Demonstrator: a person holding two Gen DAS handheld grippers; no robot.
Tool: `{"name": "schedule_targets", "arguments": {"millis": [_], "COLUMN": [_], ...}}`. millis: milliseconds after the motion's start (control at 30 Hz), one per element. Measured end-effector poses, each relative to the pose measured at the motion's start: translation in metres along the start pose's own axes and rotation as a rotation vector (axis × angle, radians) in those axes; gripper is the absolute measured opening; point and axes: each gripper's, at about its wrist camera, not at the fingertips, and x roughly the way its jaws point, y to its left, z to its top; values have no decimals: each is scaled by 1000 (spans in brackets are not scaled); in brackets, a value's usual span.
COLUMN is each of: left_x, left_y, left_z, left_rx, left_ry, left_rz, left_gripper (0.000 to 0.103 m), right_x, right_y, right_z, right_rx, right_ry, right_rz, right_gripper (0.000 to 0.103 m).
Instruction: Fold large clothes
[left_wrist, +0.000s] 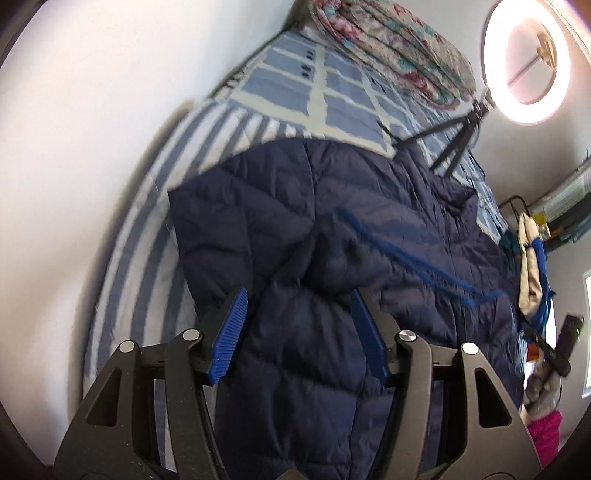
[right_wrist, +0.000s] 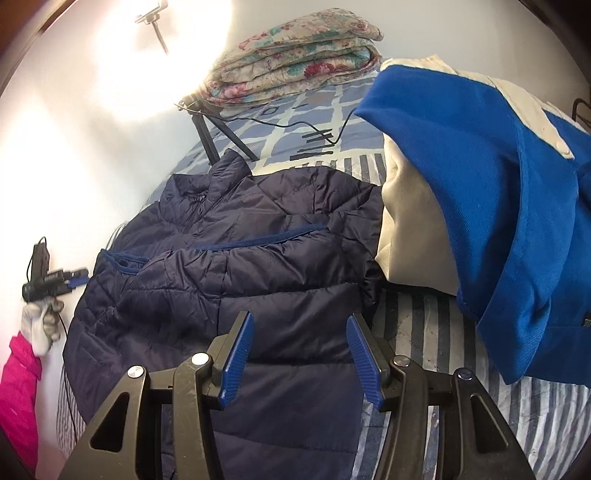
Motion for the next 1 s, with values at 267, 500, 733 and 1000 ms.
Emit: {"name": "schedule_targets", "arguments": {"millis": [267,500,733,1000], "left_x": [19,18,19,17], "left_y": [-13,-9,-8,-1], "left_z": [-13,-16,-16,-16], "left_rx": [88,96,86,69], "left_ry": [44,36,30,27], "left_rz": [56,71,50,35], "left_gripper": [60,43,32,33], "right_x": [14,13,19,20], "right_y": [-9,-32,-30,-3], "right_z": [4,5,1,2], "right_rx": [55,162,171,58], "right_ry": [34,20,71,79], "right_rz": [17,-21,82,102], "right_gripper": [55,59,38,47]}}
